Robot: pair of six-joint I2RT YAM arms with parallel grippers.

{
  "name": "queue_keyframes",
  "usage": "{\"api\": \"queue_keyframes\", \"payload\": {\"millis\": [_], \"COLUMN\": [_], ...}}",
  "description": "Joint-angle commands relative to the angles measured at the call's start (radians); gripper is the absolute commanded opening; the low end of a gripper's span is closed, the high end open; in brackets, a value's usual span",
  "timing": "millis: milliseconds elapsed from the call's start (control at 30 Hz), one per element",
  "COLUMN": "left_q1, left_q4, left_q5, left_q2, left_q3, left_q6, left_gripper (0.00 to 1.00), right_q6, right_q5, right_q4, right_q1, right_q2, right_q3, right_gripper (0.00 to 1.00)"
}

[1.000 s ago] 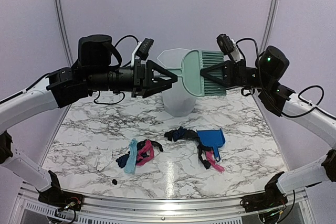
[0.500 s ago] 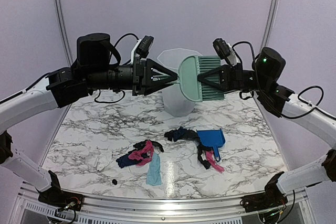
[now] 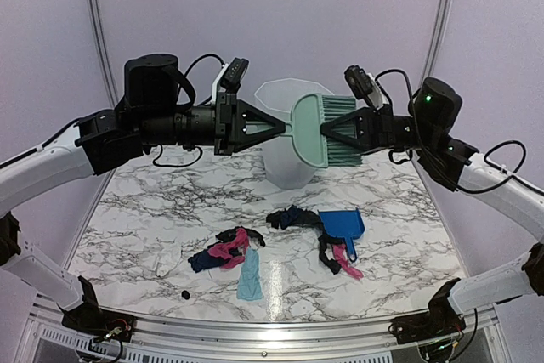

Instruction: Sweep away the paper scraps from the table

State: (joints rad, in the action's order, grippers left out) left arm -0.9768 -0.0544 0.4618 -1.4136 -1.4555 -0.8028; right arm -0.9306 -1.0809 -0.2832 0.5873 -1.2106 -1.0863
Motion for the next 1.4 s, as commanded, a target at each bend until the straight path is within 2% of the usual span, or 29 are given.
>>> {"api": "queue_keyframes", "payload": {"millis": [0,67,133,233,300,400,533,667,767,867,1033,1200,1367], "left_q1": [-0.010,-0.010,-0.009,-0.009,-0.010,-0.010,-0.026,-0.069,-0.081,-0.080,-0.081,-0.081,-0.081], "left_q4": [0.041,0.029,-0.011,-0.066,-0.098,-0.128,-0.192,-0.290,-0.296,-0.330,-0.434,-0.445,-0.446], "left_q5": [-0.039,-0.075,-0.137,-0.215,-0.281,-0.368,-0.427,-0.605,-0.704,-0.744,-0.742,-0.719,-0.698], "left_q2": [0.010,0.016,0.028,0.056,0.088,0.155,0.210,0.244,0.289,0.284,0.197,0.141,0.114], "left_q3": [0.023,0.033,0.041,0.071,0.105,0.165,0.196,0.208,0.274,0.299,0.246,0.211,0.200], "left_q6": [-0.037,-0.045,-0.055,-0.069,-0.073,-0.064,-0.050,-0.026,-0.056,-0.091,-0.091,-0.080,-0.084], "left_gripper": [0.00,0.00,0.00,0.00,0.00,0.00,0.00,0.00,0.00,0.00,0.00,0.00,0.00], "right_q6": [0.121,0.184,0.238,0.328,0.424,0.550,0.665,0.744,0.770,0.752,0.669,0.545,0.494], "right_q5": [0.066,0.112,0.141,0.195,0.268,0.423,0.681,0.942,1.054,1.157,1.216,1.165,1.118], "right_q4": [0.141,0.227,0.305,0.440,0.568,0.756,0.900,0.963,1.008,1.050,1.076,1.042,1.018], "right_q1": [-0.003,-0.029,-0.077,-0.152,-0.169,-0.170,-0.169,-0.151,-0.133,-0.113,-0.023,0.014,0.060], "right_q2": [0.003,0.011,0.015,0.012,-0.004,-0.041,-0.036,0.025,0.068,0.107,0.156,0.200,0.150], "right_q3": [-0.084,-0.102,-0.110,-0.134,-0.188,-0.274,-0.295,-0.227,-0.154,-0.076,0.063,0.225,0.302], "right_gripper": [0.11,0.35,0.52,0.68,0.72,0.72,0.70,0.67,0.67,0.66,0.62,0.58,0.57]}}
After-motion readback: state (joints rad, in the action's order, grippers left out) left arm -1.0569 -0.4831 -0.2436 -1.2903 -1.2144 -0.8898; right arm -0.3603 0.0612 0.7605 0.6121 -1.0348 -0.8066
